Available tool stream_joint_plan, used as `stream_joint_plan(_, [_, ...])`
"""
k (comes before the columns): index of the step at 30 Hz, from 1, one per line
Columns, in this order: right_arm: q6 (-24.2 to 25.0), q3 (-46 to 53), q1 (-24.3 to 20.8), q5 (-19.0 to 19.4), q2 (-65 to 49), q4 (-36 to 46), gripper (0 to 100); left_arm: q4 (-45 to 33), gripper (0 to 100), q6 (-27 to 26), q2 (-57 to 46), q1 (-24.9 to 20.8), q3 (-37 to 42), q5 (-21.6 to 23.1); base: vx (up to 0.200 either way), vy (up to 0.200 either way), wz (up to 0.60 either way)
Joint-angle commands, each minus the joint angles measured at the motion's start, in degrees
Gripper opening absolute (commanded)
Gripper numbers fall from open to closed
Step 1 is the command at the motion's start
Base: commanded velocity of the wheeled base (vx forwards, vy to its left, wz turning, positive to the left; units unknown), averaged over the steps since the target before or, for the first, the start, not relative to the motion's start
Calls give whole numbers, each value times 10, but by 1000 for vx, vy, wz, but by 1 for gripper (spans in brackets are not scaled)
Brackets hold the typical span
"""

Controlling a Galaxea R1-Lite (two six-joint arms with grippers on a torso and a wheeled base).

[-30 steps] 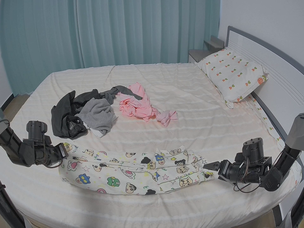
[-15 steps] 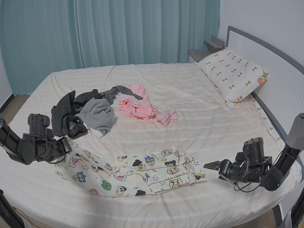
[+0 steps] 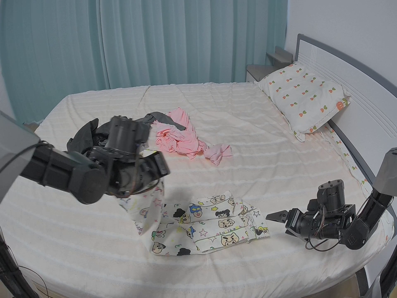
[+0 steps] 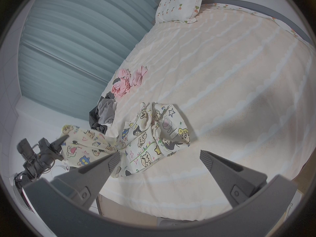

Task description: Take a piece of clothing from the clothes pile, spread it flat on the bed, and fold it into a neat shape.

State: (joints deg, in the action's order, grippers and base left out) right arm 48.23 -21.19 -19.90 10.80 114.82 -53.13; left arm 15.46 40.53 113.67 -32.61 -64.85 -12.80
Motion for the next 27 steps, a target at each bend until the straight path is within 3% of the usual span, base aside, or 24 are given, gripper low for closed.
stream_joint_plan(1, [-1, -2, 5, 0, 2, 0, 100, -11, 0, 12, 94, -72, -61, -19, 0, 0, 0])
stream_joint_plan(7, [-1, -3, 6, 0, 10, 0, 100, 5, 0, 34, 94, -69, -56, -6, 0, 0, 0])
stream_joint_plan(13, [-1, -2, 5, -1, 13, -2, 100, 67, 0, 67, 84, -61, -61, 58, 0, 0, 0])
stream_joint_plan(17, [-1, -2, 5, -1, 13, -3, 100, 117, 0, 89, 85, -58, -71, 70, 0, 0, 0])
stream_joint_plan(27, [-1, -3, 5, -3, 14, -2, 100, 122, 0, 89, 85, -60, -73, 113, 0, 0, 0])
